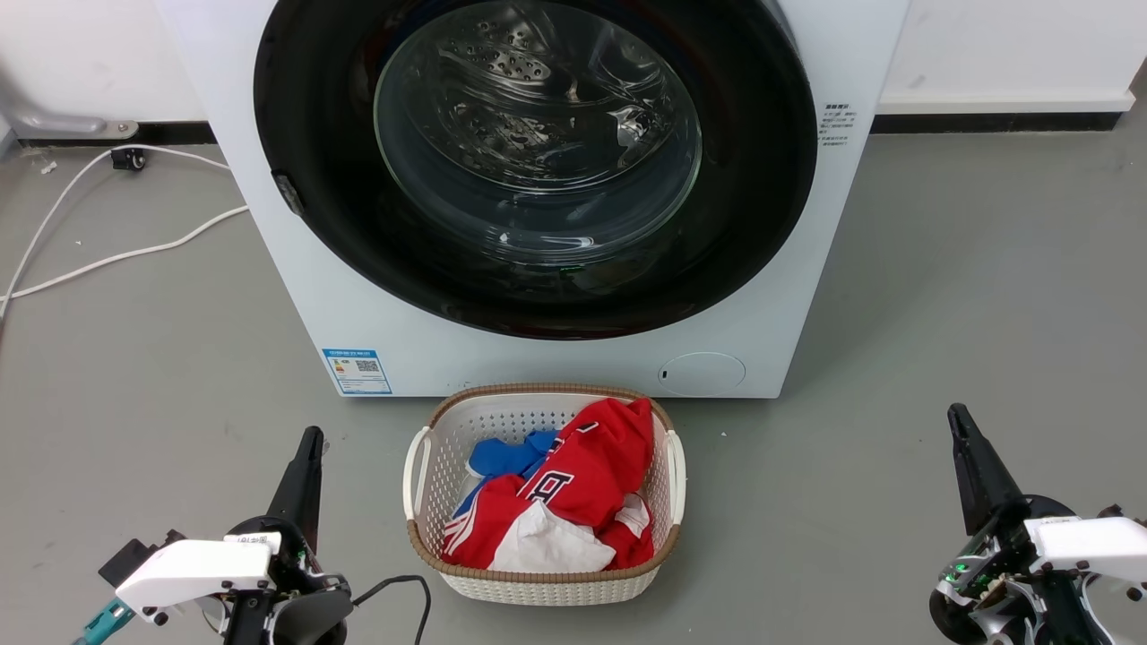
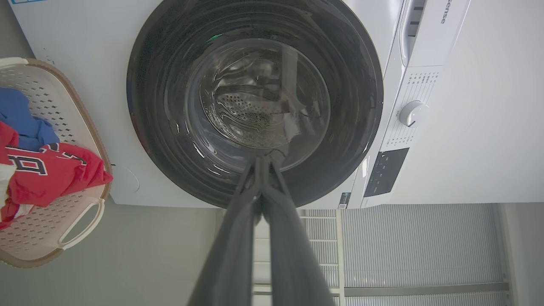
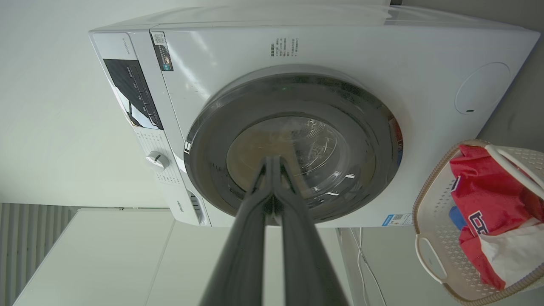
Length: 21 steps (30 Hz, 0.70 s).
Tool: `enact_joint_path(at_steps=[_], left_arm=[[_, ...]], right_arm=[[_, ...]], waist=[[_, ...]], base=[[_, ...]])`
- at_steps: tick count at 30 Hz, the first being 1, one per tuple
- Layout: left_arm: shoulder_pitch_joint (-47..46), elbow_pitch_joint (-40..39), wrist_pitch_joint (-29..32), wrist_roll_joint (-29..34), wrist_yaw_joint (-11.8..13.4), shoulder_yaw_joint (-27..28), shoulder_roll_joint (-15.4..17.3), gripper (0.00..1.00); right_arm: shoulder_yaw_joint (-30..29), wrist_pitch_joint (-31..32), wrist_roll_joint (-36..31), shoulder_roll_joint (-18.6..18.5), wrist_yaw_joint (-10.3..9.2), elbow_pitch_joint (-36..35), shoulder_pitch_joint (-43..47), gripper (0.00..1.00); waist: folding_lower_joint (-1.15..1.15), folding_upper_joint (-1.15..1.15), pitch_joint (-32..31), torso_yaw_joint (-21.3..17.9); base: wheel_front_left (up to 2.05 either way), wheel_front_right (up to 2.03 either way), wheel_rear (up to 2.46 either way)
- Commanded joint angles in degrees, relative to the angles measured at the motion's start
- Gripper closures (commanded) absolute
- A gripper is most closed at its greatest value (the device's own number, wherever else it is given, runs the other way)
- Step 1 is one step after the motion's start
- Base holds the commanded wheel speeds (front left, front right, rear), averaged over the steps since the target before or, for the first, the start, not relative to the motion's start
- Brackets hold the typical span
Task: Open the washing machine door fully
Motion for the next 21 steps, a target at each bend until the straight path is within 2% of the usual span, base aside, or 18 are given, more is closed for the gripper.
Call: enact_joint_path(at_steps=[1, 21], left_arm=[[-0.53, 0.05, 0.14, 0.30, -0.16, 0.14, -0.07, 1.00], [-0.55, 0.05, 0.34, 0.43, -0.16, 0.32, -0.18, 1.00]], right_arm=[[-0.09, 0.12, -0.25, 0.24, 0.16, 0.09, -0.72, 1.00], [-0.49, 0.42, -0.62, 0.50, 0.16, 0.11, -0.77, 1.00]], waist=[[0.00, 0.00, 0.00, 0.00], [0.00, 0.00, 0.00, 0.00]], base=[[0.00, 0.00, 0.00], [0.00, 0.00, 0.00]])
